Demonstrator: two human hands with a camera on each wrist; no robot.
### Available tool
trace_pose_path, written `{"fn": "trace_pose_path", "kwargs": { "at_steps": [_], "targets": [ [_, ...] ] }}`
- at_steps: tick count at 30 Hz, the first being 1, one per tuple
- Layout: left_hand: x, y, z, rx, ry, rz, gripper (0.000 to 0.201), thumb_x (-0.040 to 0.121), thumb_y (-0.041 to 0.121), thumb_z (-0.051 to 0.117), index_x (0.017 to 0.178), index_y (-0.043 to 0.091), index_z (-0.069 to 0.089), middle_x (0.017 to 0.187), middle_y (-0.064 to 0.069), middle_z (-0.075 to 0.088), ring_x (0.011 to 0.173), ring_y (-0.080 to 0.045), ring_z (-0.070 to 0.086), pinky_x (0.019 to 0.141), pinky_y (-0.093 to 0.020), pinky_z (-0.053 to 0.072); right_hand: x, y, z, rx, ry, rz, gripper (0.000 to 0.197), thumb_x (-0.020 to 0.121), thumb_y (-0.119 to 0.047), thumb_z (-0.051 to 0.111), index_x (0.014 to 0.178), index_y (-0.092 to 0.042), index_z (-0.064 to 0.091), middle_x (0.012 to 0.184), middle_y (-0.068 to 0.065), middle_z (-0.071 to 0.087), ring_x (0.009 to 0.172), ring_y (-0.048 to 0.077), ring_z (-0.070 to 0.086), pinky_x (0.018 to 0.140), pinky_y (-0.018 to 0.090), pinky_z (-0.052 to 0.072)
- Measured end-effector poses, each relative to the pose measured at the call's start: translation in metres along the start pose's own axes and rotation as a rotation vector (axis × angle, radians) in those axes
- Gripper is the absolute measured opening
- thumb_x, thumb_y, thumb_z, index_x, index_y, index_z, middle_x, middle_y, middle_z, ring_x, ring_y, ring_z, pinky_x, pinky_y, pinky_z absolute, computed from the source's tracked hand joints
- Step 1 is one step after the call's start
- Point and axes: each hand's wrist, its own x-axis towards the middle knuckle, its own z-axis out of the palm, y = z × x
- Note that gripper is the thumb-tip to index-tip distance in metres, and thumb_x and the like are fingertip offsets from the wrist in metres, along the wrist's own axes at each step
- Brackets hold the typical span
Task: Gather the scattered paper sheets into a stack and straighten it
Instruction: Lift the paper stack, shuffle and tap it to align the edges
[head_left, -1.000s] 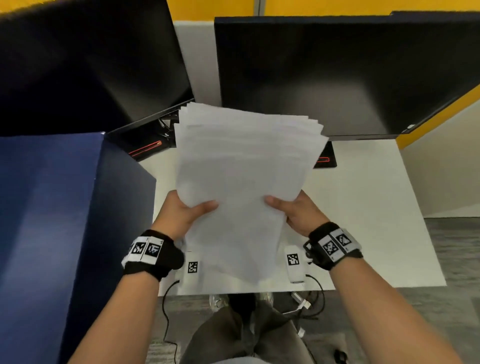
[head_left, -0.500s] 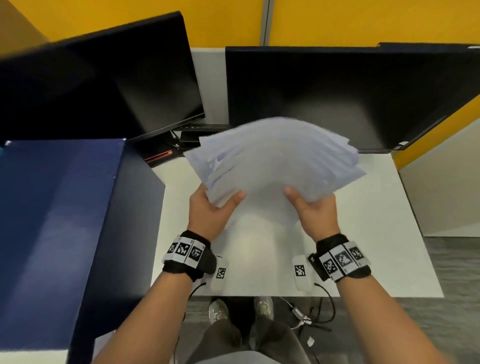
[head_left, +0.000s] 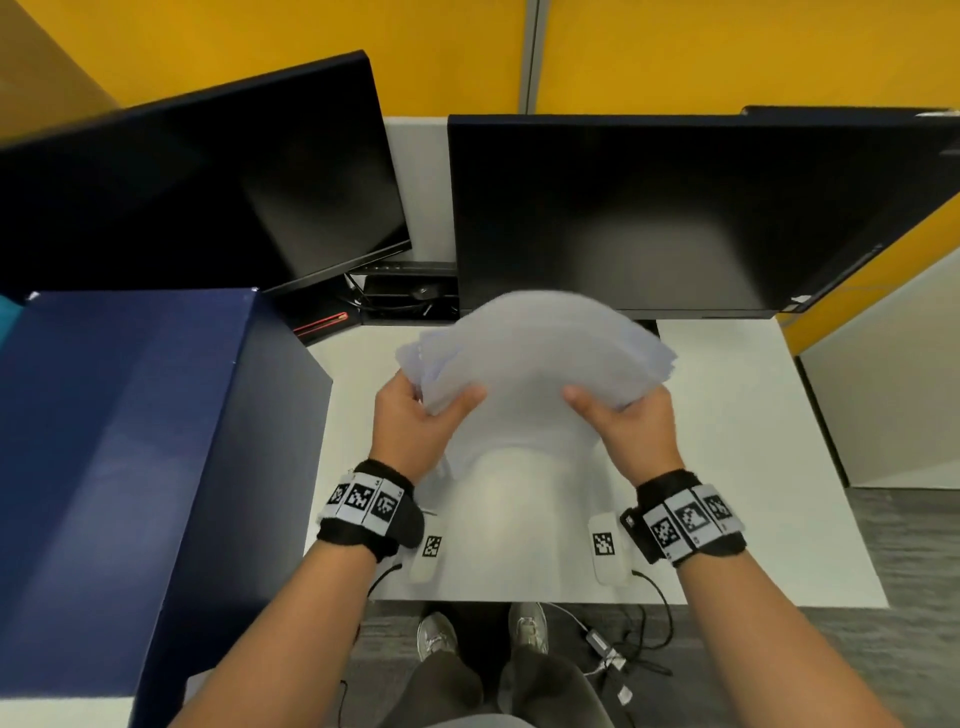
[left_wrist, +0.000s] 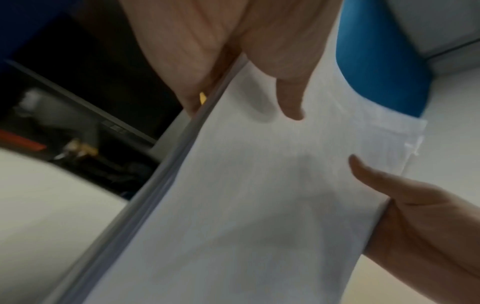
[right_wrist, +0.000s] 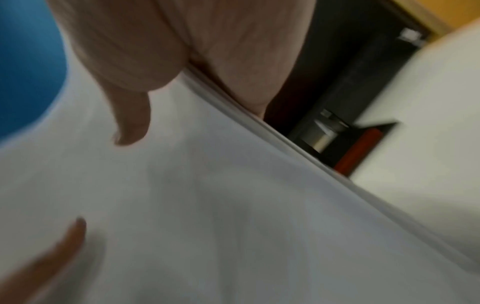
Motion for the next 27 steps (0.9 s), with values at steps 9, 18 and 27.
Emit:
{"fn": "trace_pose_path", "kwargs": {
  "at_steps": [9,18,27],
  "targets": [
    [0.002,0.003,0.006,-0.025,0.06,-0.041,0.016,0.086,0.019,0.076,0.08,0.03,0.066,0.075,0.012,0.066,0.063,0.013,0.062,0.066,-0.015,0.053,-0.003,-0.001,0.003,-0.038,0.11,-0.01,0.028,0.084,-0.013,0.076,0.088,-0.038,0.065,0.088,-0.017,0.068,0.078,-0.011,0.067,0.076,0.018,0.057],
    [-0.005,0.032,0.018,-0.325,0.19,0.023,0.046,0.085,0.033,0.072,0.117,0.002,0.06,0.097,0.014,0.067,0.083,0.005,0.066,0.071,-0.012,0.052,0.0,-0.018,0.004,0.129,0.151,0.038,0.055,0.073,-0.051,0.07,0.109,-0.01,0.06,0.095,-0.006,0.065,0.077,-0.003,0.063,0.067,0.013,0.051],
    [0.009,0.046,0.021,-0.305,0.286,-0.018,0.031,0.085,0.029,0.075,0.114,0.02,0.065,0.1,0.002,0.074,0.092,-0.011,0.071,0.081,-0.028,0.059,0.025,-0.039,0.012,0.123,0.373,0.019,0.028,0.089,-0.037,0.066,0.085,-0.009,0.064,0.078,-0.006,0.058,0.071,0.003,0.053,0.075,0.02,0.044]
  ]
}}
